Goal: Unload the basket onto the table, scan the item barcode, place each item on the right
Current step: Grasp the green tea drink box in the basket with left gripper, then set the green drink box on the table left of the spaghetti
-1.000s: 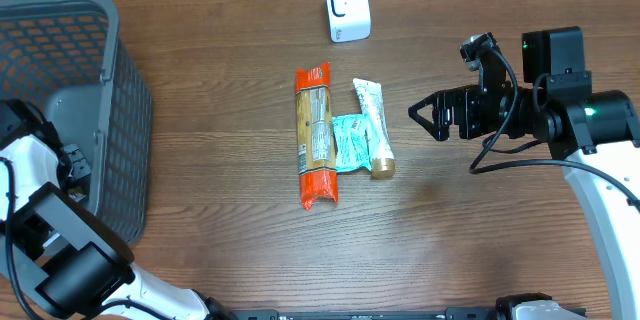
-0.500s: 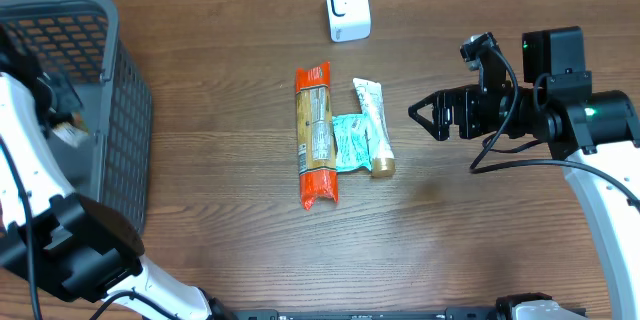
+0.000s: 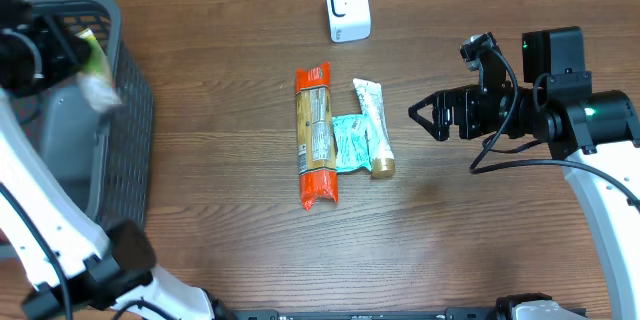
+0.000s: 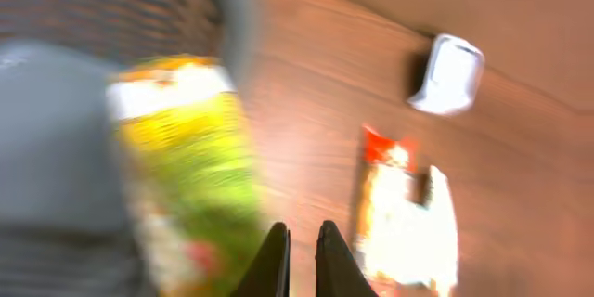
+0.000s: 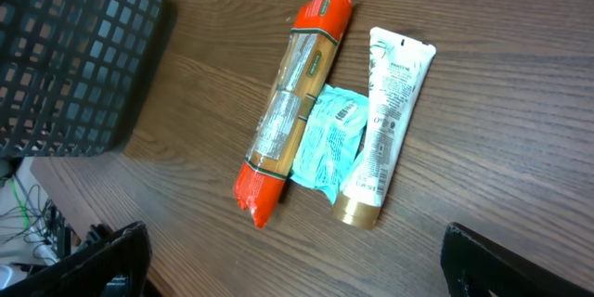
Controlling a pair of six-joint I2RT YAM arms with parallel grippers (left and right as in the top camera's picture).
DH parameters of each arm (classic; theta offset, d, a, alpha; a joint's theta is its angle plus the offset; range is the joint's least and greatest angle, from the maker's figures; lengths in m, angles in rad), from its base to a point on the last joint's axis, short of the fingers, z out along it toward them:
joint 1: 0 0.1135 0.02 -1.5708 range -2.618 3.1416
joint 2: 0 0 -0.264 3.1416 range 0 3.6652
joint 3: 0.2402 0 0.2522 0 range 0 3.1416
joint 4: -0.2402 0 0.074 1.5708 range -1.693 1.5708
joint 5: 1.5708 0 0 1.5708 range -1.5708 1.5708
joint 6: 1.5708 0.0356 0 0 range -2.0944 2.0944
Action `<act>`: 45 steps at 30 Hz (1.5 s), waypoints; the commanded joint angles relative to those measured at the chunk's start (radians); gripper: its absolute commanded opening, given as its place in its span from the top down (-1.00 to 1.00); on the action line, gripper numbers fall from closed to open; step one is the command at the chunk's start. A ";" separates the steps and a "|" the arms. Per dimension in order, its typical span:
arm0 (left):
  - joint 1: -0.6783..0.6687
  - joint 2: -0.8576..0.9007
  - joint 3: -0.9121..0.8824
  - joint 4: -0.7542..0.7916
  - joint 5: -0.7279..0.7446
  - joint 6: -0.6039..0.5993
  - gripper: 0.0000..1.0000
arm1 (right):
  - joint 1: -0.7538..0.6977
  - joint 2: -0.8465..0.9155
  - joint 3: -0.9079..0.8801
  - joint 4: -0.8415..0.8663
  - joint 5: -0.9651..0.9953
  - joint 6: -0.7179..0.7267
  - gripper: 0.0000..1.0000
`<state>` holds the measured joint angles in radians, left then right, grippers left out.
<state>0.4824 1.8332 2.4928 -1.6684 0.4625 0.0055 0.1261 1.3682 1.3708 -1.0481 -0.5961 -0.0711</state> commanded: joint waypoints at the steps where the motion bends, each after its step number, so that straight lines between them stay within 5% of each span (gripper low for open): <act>1: -0.128 -0.076 0.018 -0.021 0.020 0.043 0.92 | 0.005 0.001 0.021 0.002 -0.008 0.000 -1.00; 7: -0.328 -0.065 -0.038 -0.013 -0.159 -0.014 0.91 | 0.005 0.001 0.021 0.002 -0.008 0.000 -1.00; 13: -0.375 -0.060 -0.039 0.019 -0.181 -0.089 0.88 | 0.005 0.001 0.021 0.002 -0.008 0.000 -1.00; 19: -0.399 -0.060 -0.092 -0.002 -0.246 -0.146 0.21 | 0.005 0.001 0.021 0.002 -0.008 0.000 -1.00; 24: -0.442 -0.060 -0.314 0.018 -0.508 -0.332 0.15 | 0.005 0.001 0.021 0.002 -0.008 0.000 -1.00; 40: -0.665 -0.060 -1.036 0.455 -0.651 -0.685 0.07 | 0.005 0.001 0.021 0.002 -0.008 0.000 -1.00; 45: -0.648 -0.060 -1.151 0.523 -0.743 -0.781 -0.52 | 0.005 0.001 0.021 0.002 -0.008 0.000 -1.00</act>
<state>-0.1810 1.7744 1.3937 -1.1728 -0.1753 -0.6697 0.1261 1.3682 1.3708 -1.0473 -0.5961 -0.0711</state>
